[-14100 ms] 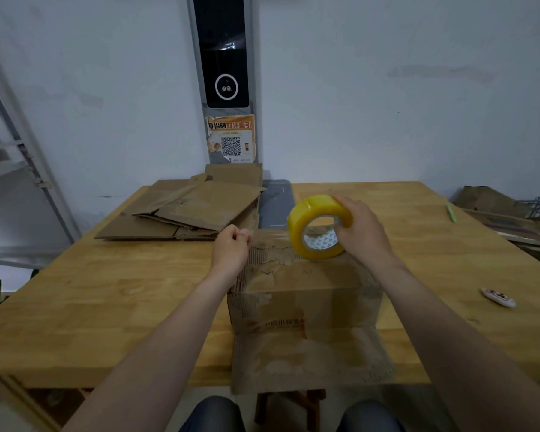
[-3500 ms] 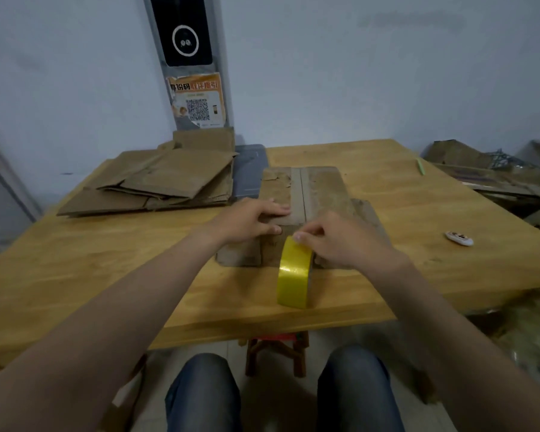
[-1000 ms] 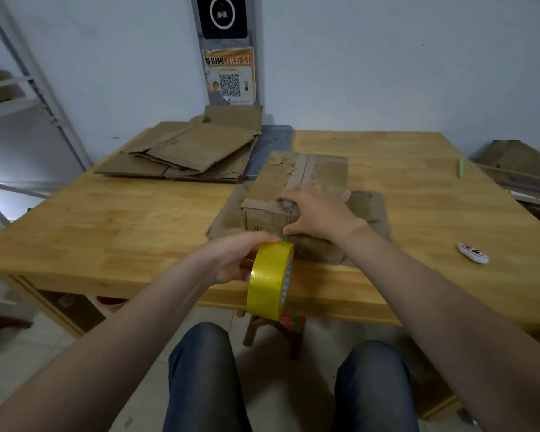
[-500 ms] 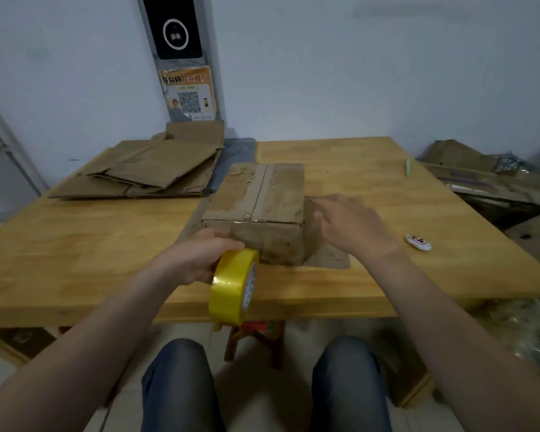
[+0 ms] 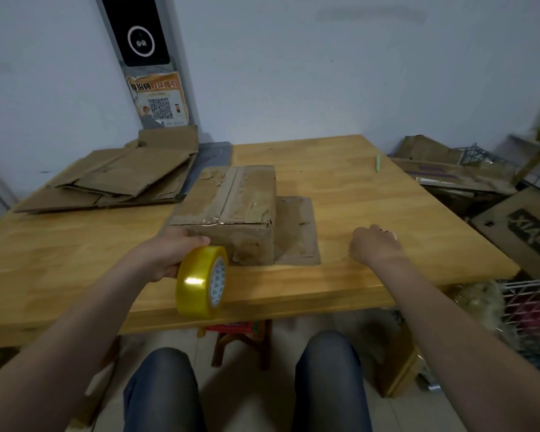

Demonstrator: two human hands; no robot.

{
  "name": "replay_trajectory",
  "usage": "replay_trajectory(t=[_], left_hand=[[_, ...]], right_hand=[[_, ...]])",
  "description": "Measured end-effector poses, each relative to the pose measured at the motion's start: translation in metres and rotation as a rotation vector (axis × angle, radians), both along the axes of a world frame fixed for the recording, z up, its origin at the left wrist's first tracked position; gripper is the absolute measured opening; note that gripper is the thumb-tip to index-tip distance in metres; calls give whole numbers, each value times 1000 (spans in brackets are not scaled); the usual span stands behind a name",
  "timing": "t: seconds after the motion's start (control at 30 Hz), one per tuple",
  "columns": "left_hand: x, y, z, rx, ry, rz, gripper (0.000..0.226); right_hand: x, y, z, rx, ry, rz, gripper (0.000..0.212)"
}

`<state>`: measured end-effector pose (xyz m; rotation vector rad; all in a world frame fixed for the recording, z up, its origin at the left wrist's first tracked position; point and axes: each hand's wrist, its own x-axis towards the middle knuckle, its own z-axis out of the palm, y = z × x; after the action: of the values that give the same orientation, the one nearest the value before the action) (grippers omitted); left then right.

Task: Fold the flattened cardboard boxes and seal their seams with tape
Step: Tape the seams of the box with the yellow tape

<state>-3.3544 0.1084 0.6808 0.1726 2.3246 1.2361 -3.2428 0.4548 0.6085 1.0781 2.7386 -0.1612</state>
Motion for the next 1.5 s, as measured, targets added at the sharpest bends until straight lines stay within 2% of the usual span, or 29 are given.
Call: replay_trajectory(t=[0.1, 0.17, 0.3, 0.37, 0.5, 0.67, 0.8, 0.97, 1.1, 1.2, 1.27, 1.37, 1.5], left_hand=[[1, -1, 1, -9, 1, -1, 26], [2, -1, 2, -14, 1, -1, 26], [6, 1, 4, -26, 23, 9, 22], [7, 1, 4, -33, 34, 10, 22], [4, -1, 3, -34, 20, 25, 31], [3, -1, 2, -27, 16, 46, 34], [1, -2, 1, -14, 0, 48, 35], [2, -7, -1, -6, -19, 40, 38], [2, -13, -4, 50, -49, 27, 37], [4, -16, -6, 121, -91, 24, 20], [4, -19, -7, 143, -130, 20, 22], [4, -24, -8, 157, -191, 9, 42], [5, -31, -10, 224, -258, 4, 45]], right_hand=[[1, -11, -5, 73, 89, 66, 25], [2, -11, -5, 123, 141, 14, 25], [-1, 6, -4, -1, 1, -150, 42], [-3, 11, -10, 1, -25, -93, 34], [-4, 5, -14, 130, 162, 91, 19], [-1, -13, -5, 105, 266, 114, 5], [-1, -19, 1, 36, 379, 127, 21], [-3, -39, 31, -103, 653, 248, 17], [-15, -67, 62, -326, 676, 458, 19], [-26, -90, 74, -414, 687, 581, 26], [-35, -101, 77, -384, 696, 640, 29], [-49, -117, 79, -319, 687, 686, 28], [-62, -140, 83, -175, 636, 757, 24]])
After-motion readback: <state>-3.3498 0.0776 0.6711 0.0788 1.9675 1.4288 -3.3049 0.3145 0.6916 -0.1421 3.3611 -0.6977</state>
